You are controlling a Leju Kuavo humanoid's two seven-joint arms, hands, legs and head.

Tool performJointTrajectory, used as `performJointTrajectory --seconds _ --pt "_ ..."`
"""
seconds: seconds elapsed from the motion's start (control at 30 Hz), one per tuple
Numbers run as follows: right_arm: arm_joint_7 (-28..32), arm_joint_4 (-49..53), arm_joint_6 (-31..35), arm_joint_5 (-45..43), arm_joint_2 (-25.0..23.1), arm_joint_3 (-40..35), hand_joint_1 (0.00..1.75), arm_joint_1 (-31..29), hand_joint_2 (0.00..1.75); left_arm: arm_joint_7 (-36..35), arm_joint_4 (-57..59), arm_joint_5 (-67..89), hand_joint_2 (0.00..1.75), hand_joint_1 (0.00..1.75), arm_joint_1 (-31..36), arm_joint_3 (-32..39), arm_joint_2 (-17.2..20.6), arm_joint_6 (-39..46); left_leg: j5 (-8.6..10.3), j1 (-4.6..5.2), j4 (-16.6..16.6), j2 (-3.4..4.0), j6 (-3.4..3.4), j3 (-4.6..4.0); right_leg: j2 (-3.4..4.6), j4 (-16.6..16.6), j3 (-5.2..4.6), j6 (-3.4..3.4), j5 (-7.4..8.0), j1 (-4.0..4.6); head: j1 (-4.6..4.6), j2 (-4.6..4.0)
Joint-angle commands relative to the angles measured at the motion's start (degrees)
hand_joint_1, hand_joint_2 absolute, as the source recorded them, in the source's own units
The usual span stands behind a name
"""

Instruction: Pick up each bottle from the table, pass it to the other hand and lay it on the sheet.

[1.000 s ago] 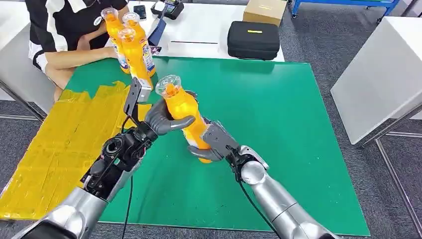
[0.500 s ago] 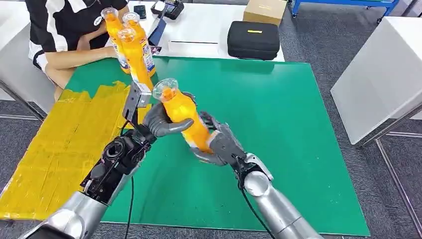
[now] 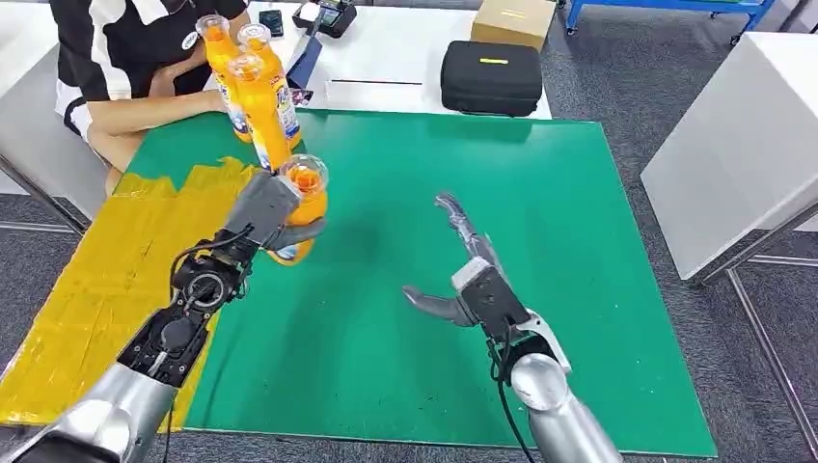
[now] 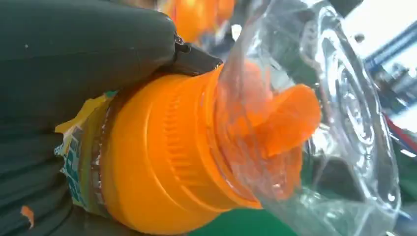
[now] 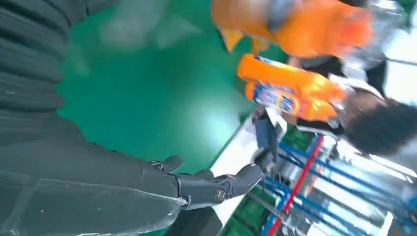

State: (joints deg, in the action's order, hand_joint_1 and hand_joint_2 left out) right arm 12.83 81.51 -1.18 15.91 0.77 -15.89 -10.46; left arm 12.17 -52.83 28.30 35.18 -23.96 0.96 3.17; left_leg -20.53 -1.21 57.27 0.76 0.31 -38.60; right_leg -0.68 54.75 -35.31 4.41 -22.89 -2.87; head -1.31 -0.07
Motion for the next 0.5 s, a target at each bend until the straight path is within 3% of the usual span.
performJointTrajectory --seconds 0.03,0.13,0.27,0.5 --pt "0.61 8.99 1.04 -2.15 -0.47 4.86 0.00 1.85 1.75 -3.19 7.41 16.70 1.75 1.75 7.49 -3.54 3.51 2.59 -0.19 -0.02 0.13 -0.04 0.02 0.24 0.04 0.14 0.22 -0.35 -0.17 0.05 0.02 0.00" --pt "0.61 8.99 1.04 -2.15 -0.47 4.86 0.00 1.85 1.75 -3.19 7.41 16.70 1.75 1.75 7.49 -3.54 3.51 2.59 -0.19 -0.02 0.13 -0.04 0.02 0.24 0.04 0.14 0.22 -0.35 -0.17 0.05 0.02 0.00" --pt "1.78 9.30 0.76 -3.03 0.64 3.70 0.00 0.35 1.75 -6.66 16.28 40.36 1.75 1.75 10.65 -8.57 6.23 1.41 -0.10 0.00 0.03 0.00 0.02 0.23 0.07 0.05 0.19 -0.28 -0.07 0.02 0.00 0.00" --pt "2.15 10.18 0.97 -3.32 0.85 4.01 0.00 0.99 1.75 -6.55 19.65 44.03 1.75 1.75 11.67 -9.71 6.32 0.48 -0.19 -0.02 0.07 0.04 0.02 0.38 0.13 0.07 0.32 -0.37 -0.13 0.05 0.00 0.00"
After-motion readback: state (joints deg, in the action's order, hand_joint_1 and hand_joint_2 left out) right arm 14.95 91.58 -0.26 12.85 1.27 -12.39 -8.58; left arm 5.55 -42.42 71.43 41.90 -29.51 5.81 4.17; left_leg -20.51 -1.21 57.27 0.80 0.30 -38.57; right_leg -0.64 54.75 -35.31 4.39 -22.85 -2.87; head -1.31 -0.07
